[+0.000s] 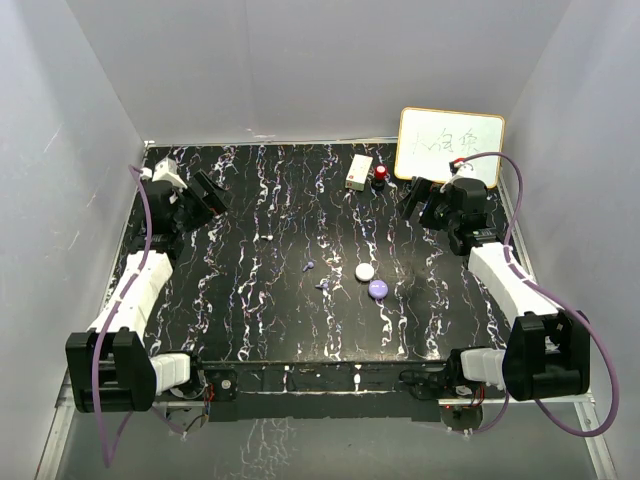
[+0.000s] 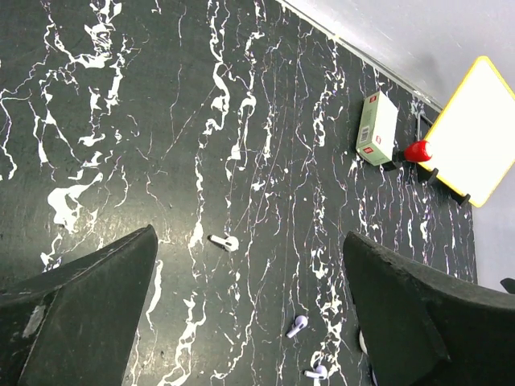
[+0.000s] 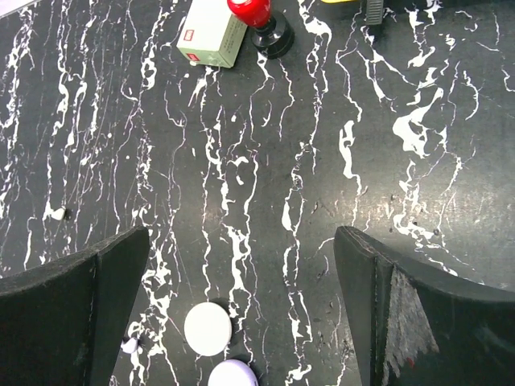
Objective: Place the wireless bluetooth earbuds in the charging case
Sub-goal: Pick up the charging case at the center of the board.
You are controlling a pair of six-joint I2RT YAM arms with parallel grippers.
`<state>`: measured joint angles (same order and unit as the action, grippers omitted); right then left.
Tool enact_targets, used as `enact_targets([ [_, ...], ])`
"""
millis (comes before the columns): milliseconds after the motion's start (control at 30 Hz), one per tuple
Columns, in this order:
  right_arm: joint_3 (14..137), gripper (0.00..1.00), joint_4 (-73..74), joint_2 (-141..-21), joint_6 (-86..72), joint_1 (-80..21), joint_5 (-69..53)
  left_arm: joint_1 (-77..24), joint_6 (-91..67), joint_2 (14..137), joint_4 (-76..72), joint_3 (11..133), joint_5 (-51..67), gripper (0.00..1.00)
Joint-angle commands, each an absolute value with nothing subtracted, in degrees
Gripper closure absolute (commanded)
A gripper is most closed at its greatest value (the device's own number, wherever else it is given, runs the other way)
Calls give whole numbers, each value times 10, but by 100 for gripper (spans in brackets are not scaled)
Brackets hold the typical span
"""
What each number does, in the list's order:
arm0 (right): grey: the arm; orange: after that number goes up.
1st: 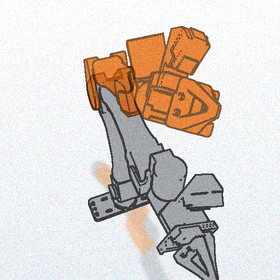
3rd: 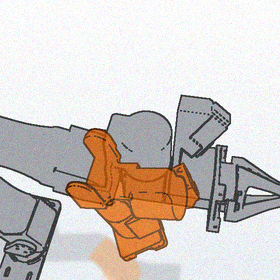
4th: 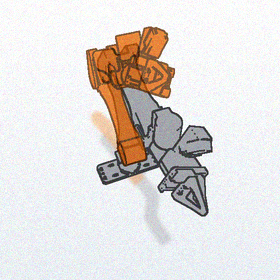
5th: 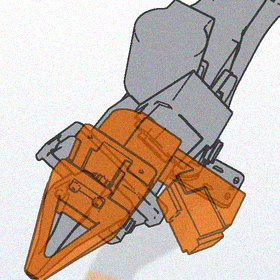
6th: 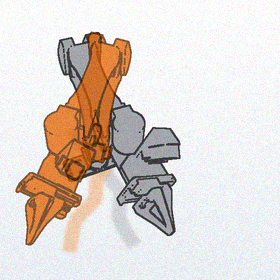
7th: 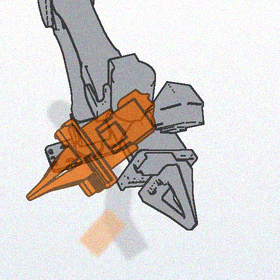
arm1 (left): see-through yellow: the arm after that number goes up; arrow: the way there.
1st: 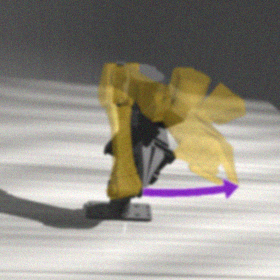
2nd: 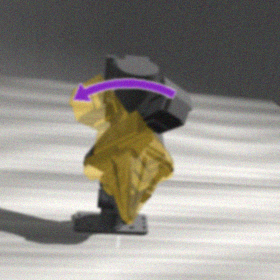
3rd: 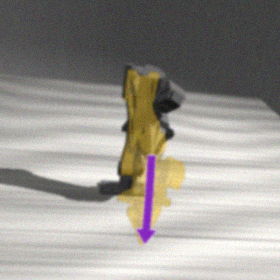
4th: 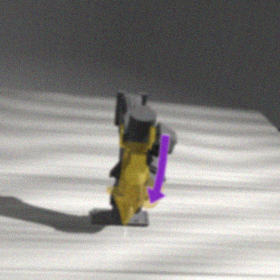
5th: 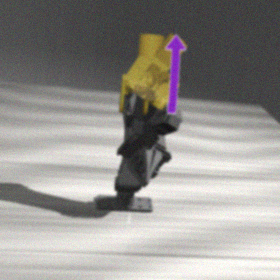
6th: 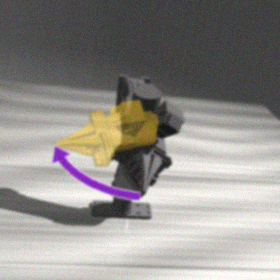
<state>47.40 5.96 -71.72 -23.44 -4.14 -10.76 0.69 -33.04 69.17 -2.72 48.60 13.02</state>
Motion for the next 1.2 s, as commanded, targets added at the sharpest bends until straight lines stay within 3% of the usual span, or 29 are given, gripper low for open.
enact_targets([
  [0, 492, 2, 40, -695, -217, -47, -80, 10, -320, 638, -54, 465, 140, 1],
  [367, 514, 2, 71, -714, -197, -50, -120, 10, -346, 633, 20, 493, 98, 1],
  [500, 509, 2, 78, -707, -184, -67, -105, 10, -333, 636, -2, 486, 151, 1],
  [800, 529, 2, 118, -761, -158, -213, -5, 7, -303, 642, 0, 463, 222, 1],
  [1167, 505, 2, 166, -772, -153, -291, 59, -53, -294, 653, 18, 454, 229, 1],
])
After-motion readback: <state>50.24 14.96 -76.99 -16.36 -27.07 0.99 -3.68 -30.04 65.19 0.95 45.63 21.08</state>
